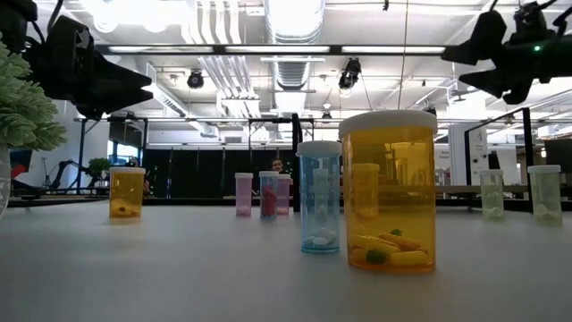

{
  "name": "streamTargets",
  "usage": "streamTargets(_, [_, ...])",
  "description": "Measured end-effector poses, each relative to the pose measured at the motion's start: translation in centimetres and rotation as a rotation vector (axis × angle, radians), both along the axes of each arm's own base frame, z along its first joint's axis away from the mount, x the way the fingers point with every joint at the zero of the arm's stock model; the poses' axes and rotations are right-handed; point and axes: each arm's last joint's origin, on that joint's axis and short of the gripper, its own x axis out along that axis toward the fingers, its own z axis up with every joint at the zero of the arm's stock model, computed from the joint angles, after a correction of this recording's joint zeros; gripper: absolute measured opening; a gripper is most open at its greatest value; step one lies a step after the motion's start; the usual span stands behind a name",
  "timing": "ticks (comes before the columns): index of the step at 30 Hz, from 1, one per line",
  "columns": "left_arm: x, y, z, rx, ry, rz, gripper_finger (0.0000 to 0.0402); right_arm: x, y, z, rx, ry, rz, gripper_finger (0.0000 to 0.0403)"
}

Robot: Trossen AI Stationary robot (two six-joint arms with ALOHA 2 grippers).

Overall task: Pick and place medicine bottles onto shelf by color
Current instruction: Put the top right orange pill bottle on the shelf

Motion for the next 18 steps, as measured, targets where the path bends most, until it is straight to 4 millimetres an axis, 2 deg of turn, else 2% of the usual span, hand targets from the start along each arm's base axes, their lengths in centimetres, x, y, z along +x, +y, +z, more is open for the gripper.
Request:
streamTargets(7, [0.1,0.0,-0.1,0.001,0.012,0.000,0.0238,1.8,-0.3,3.0,0.026,0.121,0.003,0.0352])
streamTargets(11, [0.1,0.0,-0.1,0.001,0.011,0.000,0.0238,5.0,-0.7,3.4,0.062,0.335,0.003,0.0352])
streamTargets(18, [0.1,0.0,-0.2,0.002,0.018,0.000,0.0238,8.3,-1.2,4.2,0.220,0.419,0.011,0.0352])
